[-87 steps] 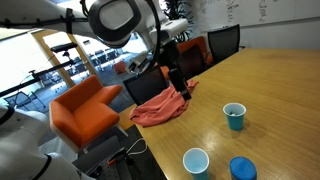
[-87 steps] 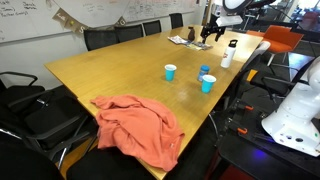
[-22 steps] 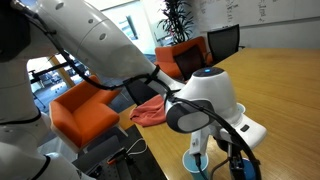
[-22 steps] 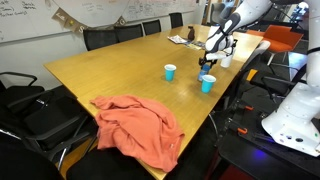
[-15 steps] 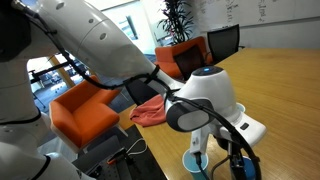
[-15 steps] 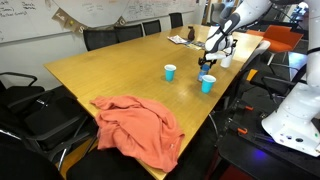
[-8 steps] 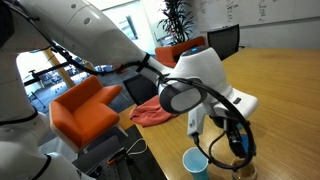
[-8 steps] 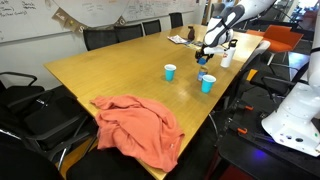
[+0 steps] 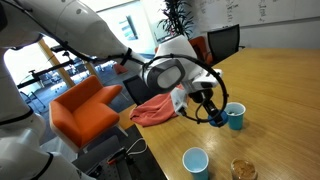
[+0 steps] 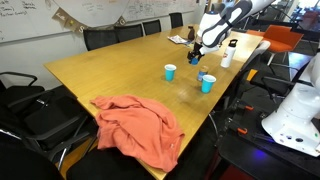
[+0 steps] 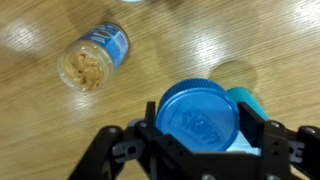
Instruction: Put the blue lid on the table
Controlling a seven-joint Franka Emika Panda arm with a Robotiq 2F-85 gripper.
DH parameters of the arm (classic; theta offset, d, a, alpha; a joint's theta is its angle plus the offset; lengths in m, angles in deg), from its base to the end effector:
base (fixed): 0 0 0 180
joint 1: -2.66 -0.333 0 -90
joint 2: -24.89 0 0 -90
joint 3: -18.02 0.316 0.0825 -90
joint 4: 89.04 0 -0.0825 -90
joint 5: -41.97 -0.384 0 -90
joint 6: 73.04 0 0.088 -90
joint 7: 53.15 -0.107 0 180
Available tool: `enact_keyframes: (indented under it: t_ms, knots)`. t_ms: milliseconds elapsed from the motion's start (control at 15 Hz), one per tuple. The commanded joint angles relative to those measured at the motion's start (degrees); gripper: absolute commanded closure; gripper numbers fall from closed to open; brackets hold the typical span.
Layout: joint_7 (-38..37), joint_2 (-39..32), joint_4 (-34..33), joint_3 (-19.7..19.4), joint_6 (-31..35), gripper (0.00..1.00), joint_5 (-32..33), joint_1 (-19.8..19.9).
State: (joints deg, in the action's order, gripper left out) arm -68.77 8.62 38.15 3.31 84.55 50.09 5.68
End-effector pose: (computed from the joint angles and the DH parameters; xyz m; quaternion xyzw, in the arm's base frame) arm 0.5492 -0.1679 0.2761 0.9660 -0.2154 0.1238 0.0720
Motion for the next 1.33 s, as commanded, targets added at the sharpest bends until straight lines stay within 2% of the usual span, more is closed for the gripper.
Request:
enact_keyframes:
  t_ms: [0,267,400,600,867,1133,1200,1267]
  knots:
    - [-3.4,0.8,2.8,1.1,0.9,0.46,5.7,-5.5]
    - [-1.6,-2.0,2.9,4.7,2.3,0.46,8.5,-9.0]
    - [1.2,-4.1,2.1,7.1,2.6,0.46,7.4,-9.0]
    - [10.2,-8.1,1.1,10.9,4.3,0.46,5.7,-6.9]
    - [20.6,-14.0,-1.6,12.5,4.7,0.46,6.7,-4.9]
    - [25.8,-18.5,-4.4,11.4,4.6,0.46,8.5,-5.1]
    - [26.0,-19.1,-4.8,11.1,4.9,0.05,8.8,-5.3]
    - [26.0,-19.4,-5.1,10.7,5.0,0.04,9.2,-5.7]
